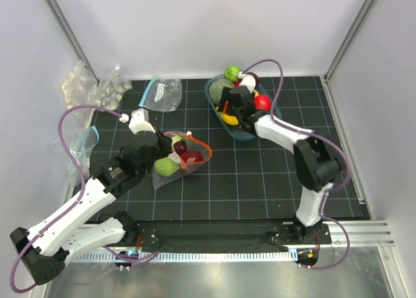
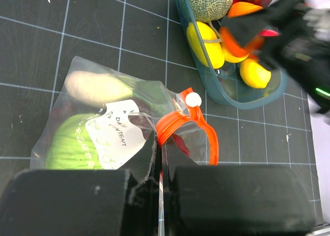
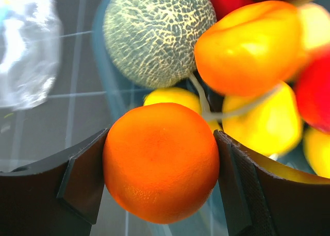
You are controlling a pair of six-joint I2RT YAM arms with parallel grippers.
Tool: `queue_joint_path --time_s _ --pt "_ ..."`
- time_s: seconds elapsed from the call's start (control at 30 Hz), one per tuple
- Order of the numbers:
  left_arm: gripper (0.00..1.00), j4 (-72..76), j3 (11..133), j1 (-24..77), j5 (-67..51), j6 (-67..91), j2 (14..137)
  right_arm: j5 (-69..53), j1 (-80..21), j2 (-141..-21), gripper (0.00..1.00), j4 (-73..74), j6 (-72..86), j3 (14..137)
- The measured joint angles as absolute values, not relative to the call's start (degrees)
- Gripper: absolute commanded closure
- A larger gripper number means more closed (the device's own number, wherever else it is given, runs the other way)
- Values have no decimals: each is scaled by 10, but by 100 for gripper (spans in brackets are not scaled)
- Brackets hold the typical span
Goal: Place the food in the zip-top bag and seal the zipper
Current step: Pick up the fake fruit from the bin, then place the fake fruit in the zipper food storage bag.
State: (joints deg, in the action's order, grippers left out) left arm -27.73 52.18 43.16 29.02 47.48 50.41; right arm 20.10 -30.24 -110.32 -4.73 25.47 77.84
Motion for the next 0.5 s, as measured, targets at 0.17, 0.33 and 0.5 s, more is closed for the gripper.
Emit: queue_joint_path --time_s 0.17,0.33,0.5 --pt "100 -277 522 432 289 475 510 175 -305 -920 43 -51 263 665" --pt "100 -274 522 432 285 473 519 107 -326 -774 46 -77 278 585" --pt "100 -270 522 432 280 473 529 62 -428 -734 46 -82 239 564"
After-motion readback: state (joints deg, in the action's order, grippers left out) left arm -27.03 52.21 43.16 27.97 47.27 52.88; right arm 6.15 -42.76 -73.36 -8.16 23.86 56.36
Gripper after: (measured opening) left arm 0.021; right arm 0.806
